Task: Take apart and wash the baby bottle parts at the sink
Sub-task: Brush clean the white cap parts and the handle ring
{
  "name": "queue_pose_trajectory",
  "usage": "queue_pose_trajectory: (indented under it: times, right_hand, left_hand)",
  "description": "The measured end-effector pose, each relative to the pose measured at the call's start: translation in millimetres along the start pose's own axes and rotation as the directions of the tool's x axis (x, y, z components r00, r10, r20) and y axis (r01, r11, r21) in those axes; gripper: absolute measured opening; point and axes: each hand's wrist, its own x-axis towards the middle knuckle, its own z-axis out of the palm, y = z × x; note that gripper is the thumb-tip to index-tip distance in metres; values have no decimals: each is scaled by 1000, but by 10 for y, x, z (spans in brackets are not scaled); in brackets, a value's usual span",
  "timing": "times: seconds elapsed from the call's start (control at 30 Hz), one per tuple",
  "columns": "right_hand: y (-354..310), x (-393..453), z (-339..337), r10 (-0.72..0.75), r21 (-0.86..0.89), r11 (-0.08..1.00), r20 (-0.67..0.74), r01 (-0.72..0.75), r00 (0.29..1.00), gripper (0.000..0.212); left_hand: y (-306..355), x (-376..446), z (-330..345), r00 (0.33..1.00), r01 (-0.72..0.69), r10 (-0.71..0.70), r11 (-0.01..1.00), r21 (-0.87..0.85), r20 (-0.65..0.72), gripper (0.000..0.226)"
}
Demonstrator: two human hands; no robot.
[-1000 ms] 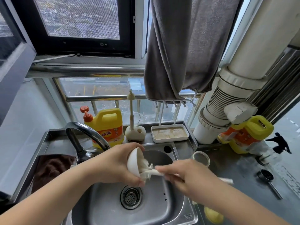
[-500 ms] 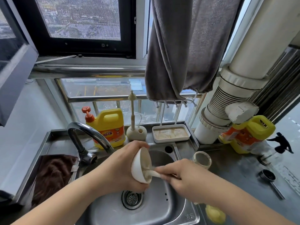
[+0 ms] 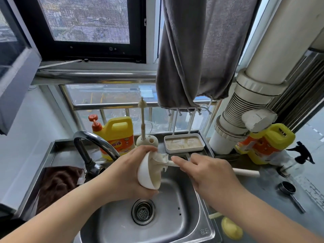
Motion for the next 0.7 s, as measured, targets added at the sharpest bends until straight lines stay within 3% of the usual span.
queue_pose_trajectory:
  times: [0.07,0.13,0.23,0.3,0.33,0.4,0.47,0.5,0.53,0.6,0.67,0.7]
  right_hand:
    - [-82,13,-36,34,56,998,105,-40,994,43]
    - [-150,-6,-139,82,265,950,302,-166,950,40]
    - [-101,32,-225,23,552,695,624,-461,781,29]
    - [-84,41,-284,-58,622,556,691,-551,721,31]
    - [-78,38,-290,-80,625,543,704,-562,706,34]
    - [-86,15,-248,-49,576,657,677,-487,734,34]
    - [-85,0,-174,26,419,863,522,-283,852,38]
    - [-63,-7,-124,27,264,956,366,-132,930,43]
    - [-19,10,-85,-6,79,997,200,-10,980,49]
    - [23,11,-62,-85,-85,993,-8,84,996,54]
    - [1,-3,-51,-76,-94,993,-24,73,997,53]
    - [-32,-13,-36,-39,-31,999,34,40,999,53]
  left_hand:
    - [23,9,-15,998,-40,42,999,28,-39,87]
    - [14,12,-5,988,-124,134,984,124,-81,89]
    - [6,20,26,956,-236,275,927,291,-99,89]
    - [-1,23,40,942,-277,329,881,384,-75,89]
    - [-8,18,48,940,-287,336,870,400,-56,90]
    - [-29,0,76,948,-274,313,887,372,-47,91]
    - [-25,-2,80,965,-224,252,934,277,-72,91]
    - [-8,9,74,974,-193,215,955,226,-74,91]
    - [12,16,65,983,-158,171,971,181,-63,91]
    - [34,11,43,996,-78,81,992,101,-29,91]
    - [47,12,14,996,-67,71,995,78,-48,91]
    - [47,18,4,991,-97,106,990,101,-83,91]
